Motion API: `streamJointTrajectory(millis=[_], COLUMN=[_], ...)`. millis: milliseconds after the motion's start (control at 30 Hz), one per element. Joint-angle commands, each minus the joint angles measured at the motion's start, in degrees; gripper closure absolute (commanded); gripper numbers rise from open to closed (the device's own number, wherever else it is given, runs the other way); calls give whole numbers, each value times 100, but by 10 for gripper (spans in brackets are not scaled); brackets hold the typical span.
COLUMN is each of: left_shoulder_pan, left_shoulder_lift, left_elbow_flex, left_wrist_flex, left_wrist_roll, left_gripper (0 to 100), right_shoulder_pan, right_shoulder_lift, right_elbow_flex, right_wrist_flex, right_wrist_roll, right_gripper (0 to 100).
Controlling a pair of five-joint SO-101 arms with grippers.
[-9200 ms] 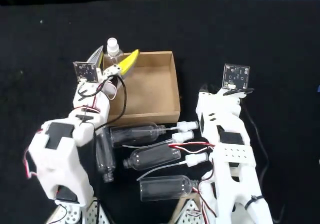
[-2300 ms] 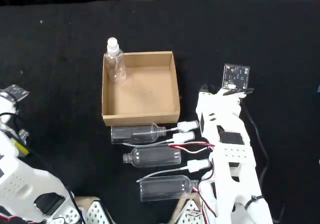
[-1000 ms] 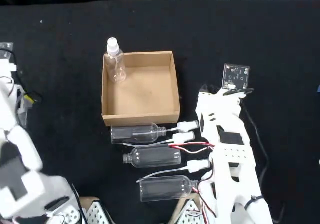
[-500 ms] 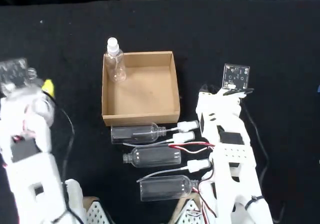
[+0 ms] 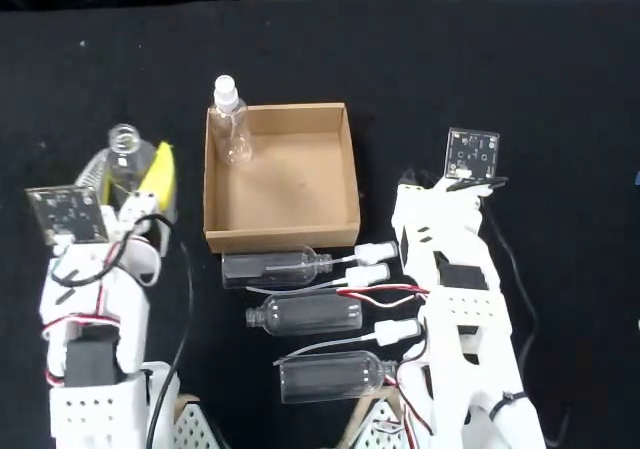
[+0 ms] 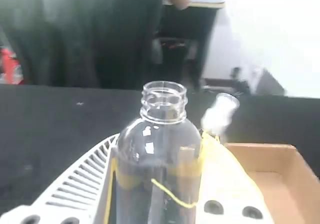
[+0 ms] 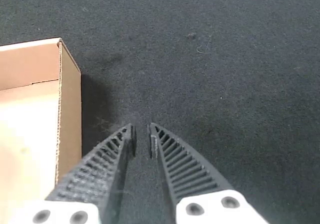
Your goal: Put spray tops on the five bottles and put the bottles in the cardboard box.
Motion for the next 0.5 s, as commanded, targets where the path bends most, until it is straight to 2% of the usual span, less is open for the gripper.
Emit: streamJointTrajectory(millis=[0, 233, 333, 467], left_shoulder_pan=[558, 1068, 1033, 1033], left_shoulder_lift=[-308, -571, -862, -1248], left_elbow_flex=[277, 1798, 2141, 2404], left_wrist_flex=[-624, -2866, -3103, -2884], left_wrist_roll=[97, 62, 62, 62], left_gripper=[970, 970, 970, 970], right_shoulder_pan=[132, 141, 141, 141], right_shoulder_lift=[-189, -198, -198, -198], right_elbow_flex=[-57, -48, -66, -66], right_wrist_flex=[-185, -176, -176, -167], right_wrist_roll=[18, 18, 18, 9], right_gripper=[956, 956, 956, 956])
